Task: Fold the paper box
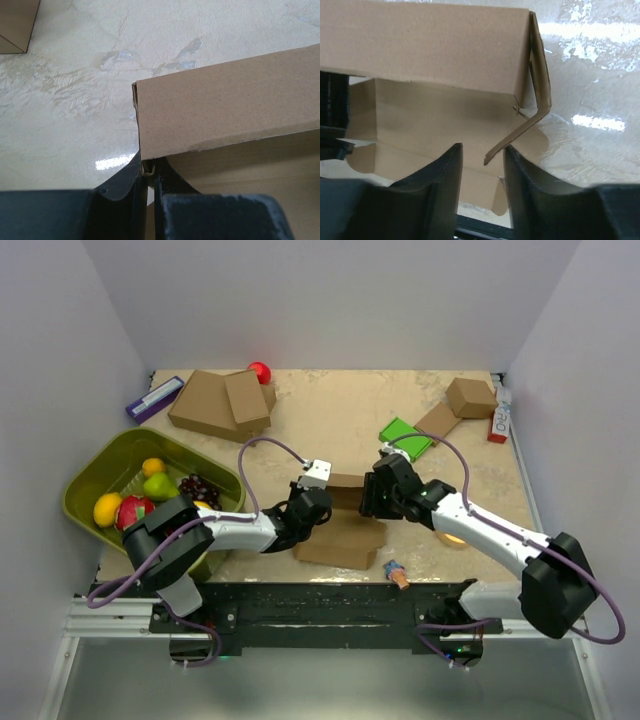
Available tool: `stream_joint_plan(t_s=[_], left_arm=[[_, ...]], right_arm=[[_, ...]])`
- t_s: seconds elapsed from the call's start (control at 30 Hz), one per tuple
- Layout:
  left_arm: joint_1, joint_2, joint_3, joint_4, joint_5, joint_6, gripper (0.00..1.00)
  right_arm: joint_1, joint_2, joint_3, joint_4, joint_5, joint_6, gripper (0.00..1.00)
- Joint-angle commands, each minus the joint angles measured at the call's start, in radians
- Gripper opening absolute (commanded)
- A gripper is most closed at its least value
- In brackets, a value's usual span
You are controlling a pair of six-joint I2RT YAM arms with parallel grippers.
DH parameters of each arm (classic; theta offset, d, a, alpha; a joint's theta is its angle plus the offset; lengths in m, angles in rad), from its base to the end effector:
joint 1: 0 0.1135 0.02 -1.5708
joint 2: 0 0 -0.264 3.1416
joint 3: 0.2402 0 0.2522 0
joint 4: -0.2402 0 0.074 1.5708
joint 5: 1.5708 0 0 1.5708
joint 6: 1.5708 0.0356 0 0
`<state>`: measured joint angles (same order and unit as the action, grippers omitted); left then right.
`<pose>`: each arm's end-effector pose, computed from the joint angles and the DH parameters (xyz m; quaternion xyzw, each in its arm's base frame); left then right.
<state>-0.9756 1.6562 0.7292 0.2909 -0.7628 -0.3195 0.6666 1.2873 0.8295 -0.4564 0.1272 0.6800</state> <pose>0.1985 -0.2493 0.1574 0.1082 0.8385 0.0128 0.5340 0.2065 0.1567 0.2259 0.0268 0.9445 0.1536 0.2891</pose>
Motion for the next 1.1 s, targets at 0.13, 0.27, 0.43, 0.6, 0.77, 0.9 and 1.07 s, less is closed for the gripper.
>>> stream_joint_plan(t_s=[0.13,0.27,0.43,0.6,0.77,0.9,1.07], left_arm=[[0.002,-0.015,-0.024,-0.004,-0.003,0.046,0.01],[0.006,-0.022,-0.030,-0.003,0.000,0.045,0.01],[0.008,-0.024,-0.031,-0.001,0.007,0.042,0.01],[0.011,-0.026,-0.034,0.001,0.010,0.045,0.01],[0.009,-0.024,-0.028,0.002,0.016,0.050,0.01],[0.011,-0.026,-0.031,0.002,0.017,0.051,0.01],[0.009,-0.026,-0.034,0.008,0.019,0.056,0.01]], right_arm=[[-0.062,-0.106,0.153,-0.152,0.107,-0.072,0.73],[-0.202,-0.167,0.204,-0.180,0.104,-0.143,0.73],[-0.301,-0.161,0.123,-0.165,0.219,-0.175,0.68],[-0.309,-0.112,-0.004,-0.093,0.212,-0.192,0.58],[-0.297,-0.123,-0.085,0.056,-0.047,-0.250,0.55],[-0.286,-0.135,-0.122,0.148,-0.153,-0.307,0.56],[-0.288,-0.122,-0.159,0.254,-0.253,-0.347,0.56]])
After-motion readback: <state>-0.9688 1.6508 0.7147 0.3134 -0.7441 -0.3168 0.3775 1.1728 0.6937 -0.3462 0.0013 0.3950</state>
